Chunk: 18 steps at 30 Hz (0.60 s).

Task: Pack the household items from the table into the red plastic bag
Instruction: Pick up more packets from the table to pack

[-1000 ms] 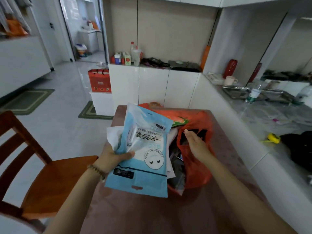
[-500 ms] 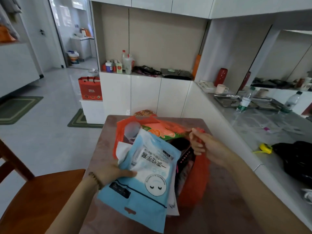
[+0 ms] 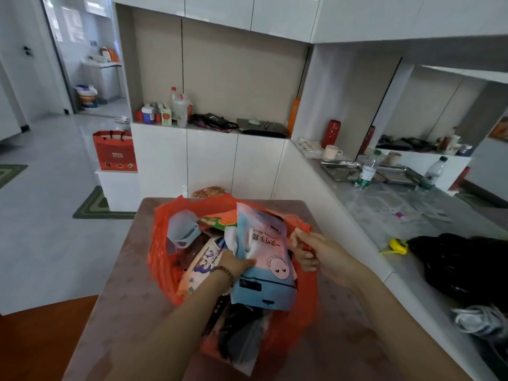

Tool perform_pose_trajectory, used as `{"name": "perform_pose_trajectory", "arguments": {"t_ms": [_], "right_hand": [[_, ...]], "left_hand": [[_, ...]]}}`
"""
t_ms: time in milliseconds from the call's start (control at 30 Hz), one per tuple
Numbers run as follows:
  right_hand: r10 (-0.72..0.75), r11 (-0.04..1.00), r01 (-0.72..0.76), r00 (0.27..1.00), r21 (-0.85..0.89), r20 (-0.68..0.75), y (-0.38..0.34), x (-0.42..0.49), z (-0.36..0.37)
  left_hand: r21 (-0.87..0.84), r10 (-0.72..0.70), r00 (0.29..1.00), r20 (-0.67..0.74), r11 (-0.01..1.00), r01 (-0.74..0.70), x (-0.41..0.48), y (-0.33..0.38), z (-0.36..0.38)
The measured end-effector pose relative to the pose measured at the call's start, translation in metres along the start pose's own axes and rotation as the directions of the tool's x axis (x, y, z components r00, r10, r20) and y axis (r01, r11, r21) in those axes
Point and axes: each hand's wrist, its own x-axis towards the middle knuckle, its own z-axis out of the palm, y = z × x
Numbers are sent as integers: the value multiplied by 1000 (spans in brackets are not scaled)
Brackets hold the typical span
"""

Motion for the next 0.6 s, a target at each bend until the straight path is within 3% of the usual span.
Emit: {"name": "perform_pose_trajectory", "arguments": {"t_ms": [100, 233, 367, 467, 533, 600], "right_hand": [[4, 1000, -4, 1000, 3, 18, 5, 2, -5], [7, 1000, -8, 999, 30, 35, 14, 2, -12], [13, 1000, -13, 1000, 4, -26, 23, -1, -12], [-43, 994, 29, 990, -106, -133, 30, -9, -5], [-91, 972, 43, 976, -232, -200, 34, -16, 3], [-128, 952, 43, 955, -303, -267, 40, -25, 10]], "left_hand": [[37, 36, 997, -69, 999, -33, 9, -2, 14], [28, 36, 999, -31, 999, -35, 12, -2, 3], [8, 192, 976, -98, 981, -193, -3, -9, -22], [-57, 265, 935, -235, 957, -286, -30, -25, -38], [-1, 343, 884, -319, 932, -362, -55, -39, -41], [38, 403, 861, -311, 910, -412, -81, -54, -39]]}}
